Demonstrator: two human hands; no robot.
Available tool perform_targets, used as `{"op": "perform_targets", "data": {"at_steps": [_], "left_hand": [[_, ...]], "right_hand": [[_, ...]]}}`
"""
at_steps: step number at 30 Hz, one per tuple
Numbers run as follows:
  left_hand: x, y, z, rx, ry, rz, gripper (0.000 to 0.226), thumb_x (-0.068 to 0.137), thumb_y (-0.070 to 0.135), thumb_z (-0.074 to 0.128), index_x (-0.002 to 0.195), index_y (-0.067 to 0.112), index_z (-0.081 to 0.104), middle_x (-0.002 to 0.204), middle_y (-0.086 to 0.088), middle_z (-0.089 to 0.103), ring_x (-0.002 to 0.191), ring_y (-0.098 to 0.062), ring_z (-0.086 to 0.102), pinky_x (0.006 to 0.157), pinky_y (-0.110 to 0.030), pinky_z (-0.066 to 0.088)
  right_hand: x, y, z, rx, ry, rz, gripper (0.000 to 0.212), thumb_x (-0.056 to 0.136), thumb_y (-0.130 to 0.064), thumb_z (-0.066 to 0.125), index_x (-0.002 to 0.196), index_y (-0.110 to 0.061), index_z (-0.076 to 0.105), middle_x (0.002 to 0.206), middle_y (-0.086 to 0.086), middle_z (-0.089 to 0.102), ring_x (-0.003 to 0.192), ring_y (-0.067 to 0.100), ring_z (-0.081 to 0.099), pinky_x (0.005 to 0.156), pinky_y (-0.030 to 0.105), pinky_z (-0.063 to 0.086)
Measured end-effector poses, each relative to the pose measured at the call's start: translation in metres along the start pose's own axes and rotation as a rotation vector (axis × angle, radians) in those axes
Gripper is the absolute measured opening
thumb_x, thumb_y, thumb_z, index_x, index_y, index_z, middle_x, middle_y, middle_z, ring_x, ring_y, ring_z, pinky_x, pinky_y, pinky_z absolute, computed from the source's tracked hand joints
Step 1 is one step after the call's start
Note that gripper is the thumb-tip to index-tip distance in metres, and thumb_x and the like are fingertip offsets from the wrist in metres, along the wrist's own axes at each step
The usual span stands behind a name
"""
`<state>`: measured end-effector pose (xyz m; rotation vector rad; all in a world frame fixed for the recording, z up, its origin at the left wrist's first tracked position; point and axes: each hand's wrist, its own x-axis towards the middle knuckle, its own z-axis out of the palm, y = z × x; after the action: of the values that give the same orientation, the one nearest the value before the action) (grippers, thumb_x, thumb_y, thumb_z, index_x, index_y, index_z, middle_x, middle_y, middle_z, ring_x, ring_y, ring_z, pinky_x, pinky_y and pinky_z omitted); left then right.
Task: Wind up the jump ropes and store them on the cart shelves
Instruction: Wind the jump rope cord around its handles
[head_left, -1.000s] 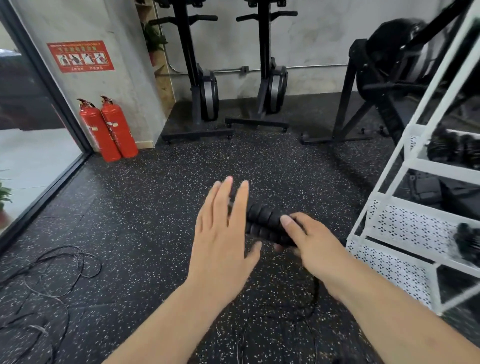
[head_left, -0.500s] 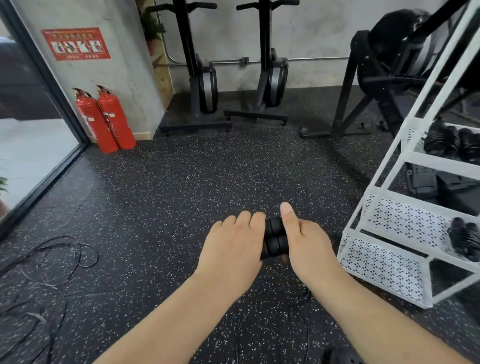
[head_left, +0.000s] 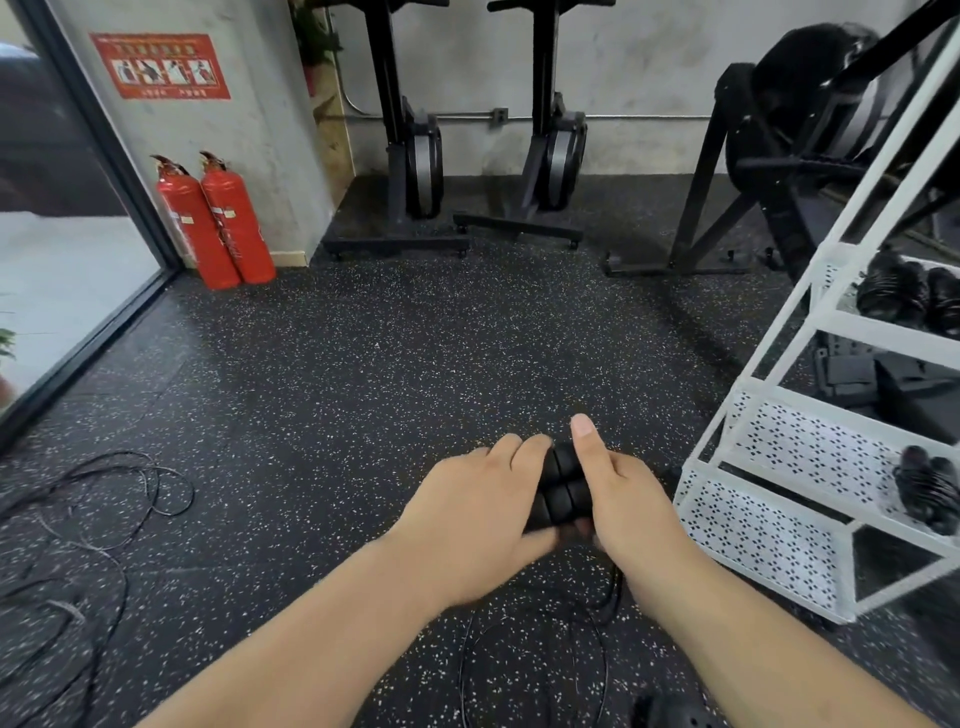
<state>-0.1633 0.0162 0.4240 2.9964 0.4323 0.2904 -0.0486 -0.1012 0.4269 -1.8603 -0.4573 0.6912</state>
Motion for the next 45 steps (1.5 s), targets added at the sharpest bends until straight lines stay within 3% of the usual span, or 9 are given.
{"op": "perform_targets", "data": {"at_steps": [2, 6, 11, 13, 24, 29, 34, 40, 45], "left_hand": [[0.0, -0.008, -0.004, 0.016, -0.01, 0.023, 0.068, 0.099, 0.066, 0.054, 0.15, 0.028, 0.03, 0.126, 0.008, 0.054, 0.107, -0.017, 0.062, 0.091, -0.038, 0.054], [0.0, -0.022, -0.014, -0.021, 0.019, 0.009, 0.062, 0.1, 0.07, 0.049, 0.148, 0.035, 0.032, 0.124, 0.013, 0.055, 0.102, -0.013, 0.061, 0.089, -0.037, 0.055], [-0.001, -0.037, -0.024, -0.067, 0.029, -0.034, 0.052, 0.098, 0.07, 0.052, 0.139, 0.04, 0.038, 0.117, 0.015, 0.059, 0.094, -0.014, 0.063, 0.086, -0.039, 0.056], [-0.002, -0.041, -0.022, -0.075, 0.019, -0.056, 0.049, 0.097, 0.068, 0.056, 0.134, 0.041, 0.04, 0.114, 0.015, 0.059, 0.092, -0.014, 0.063, 0.085, -0.041, 0.057], [-0.006, -0.045, -0.023, -0.123, 0.03, -0.149, 0.04, 0.091, 0.055, 0.069, 0.12, 0.036, 0.049, 0.087, 0.015, 0.054, 0.089, -0.013, 0.054, 0.081, -0.038, 0.053], [-0.008, -0.044, -0.026, -0.029, 0.026, -0.159, 0.043, 0.091, 0.054, 0.065, 0.121, 0.035, 0.04, 0.094, 0.011, 0.061, 0.082, -0.018, 0.06, 0.073, -0.036, 0.05], [-0.011, -0.052, -0.024, -0.042, 0.032, -0.243, 0.04, 0.091, 0.05, 0.064, 0.118, 0.035, 0.04, 0.093, 0.012, 0.058, 0.081, -0.017, 0.058, 0.071, -0.037, 0.05], [-0.013, -0.061, -0.023, -0.119, -0.004, -0.277, 0.038, 0.091, 0.058, 0.064, 0.115, 0.036, 0.045, 0.084, 0.013, 0.06, 0.077, -0.017, 0.059, 0.072, -0.036, 0.052], [-0.014, -0.062, -0.022, -0.197, -0.013, -0.306, 0.04, 0.09, 0.064, 0.065, 0.112, 0.037, 0.047, 0.084, 0.012, 0.063, 0.077, -0.014, 0.062, 0.075, -0.037, 0.055]], "right_hand": [[-0.003, -0.004, -0.002, -0.056, -0.061, -0.013, 0.069, 0.101, -0.074, 0.035, 0.077, -0.018, 0.068, 0.054, -0.005, 0.062, 0.046, 0.003, 0.053, 0.062, 0.03, 0.042], [0.0, -0.009, -0.019, -0.155, -0.191, -0.119, 0.081, 0.102, -0.074, 0.026, 0.084, -0.007, 0.069, 0.062, 0.001, 0.062, 0.052, 0.009, 0.046, 0.068, 0.032, 0.04], [0.01, -0.001, -0.028, -0.098, -0.239, -0.276, 0.029, 0.114, -0.032, 0.043, 0.103, -0.028, 0.069, 0.072, -0.001, 0.067, 0.055, 0.009, 0.043, 0.061, 0.032, 0.036], [0.012, 0.0, -0.025, -0.12, -0.223, -0.34, 0.026, 0.113, -0.026, 0.047, 0.106, -0.034, 0.071, 0.074, 0.0, 0.069, 0.06, 0.015, 0.045, 0.061, 0.034, 0.037], [0.019, -0.006, -0.013, -0.116, -0.194, -0.388, 0.024, 0.112, -0.025, 0.051, 0.106, -0.042, 0.066, 0.071, -0.005, 0.065, 0.065, 0.015, 0.05, 0.065, 0.037, 0.04], [0.027, -0.002, -0.017, -0.298, -0.107, -0.499, 0.007, 0.107, -0.036, 0.058, 0.105, -0.035, 0.065, 0.074, -0.004, 0.072, 0.063, 0.007, 0.057, 0.067, 0.035, 0.044], [0.024, 0.018, 0.002, -0.496, -0.039, -0.451, 0.036, 0.107, -0.05, 0.045, 0.08, -0.031, 0.06, 0.064, -0.006, 0.06, 0.052, 0.006, 0.046, 0.052, 0.026, 0.035], [0.018, 0.021, 0.026, -0.465, 0.027, -0.288, 0.048, 0.112, -0.046, 0.039, 0.078, -0.024, 0.065, 0.059, -0.004, 0.057, 0.051, 0.007, 0.046, 0.051, 0.029, 0.032], [0.019, 0.02, 0.031, -0.337, -0.067, -0.118, 0.053, 0.113, -0.045, 0.041, 0.077, -0.017, 0.068, 0.053, -0.009, 0.048, 0.045, 0.009, 0.037, 0.052, 0.032, 0.029]]}}
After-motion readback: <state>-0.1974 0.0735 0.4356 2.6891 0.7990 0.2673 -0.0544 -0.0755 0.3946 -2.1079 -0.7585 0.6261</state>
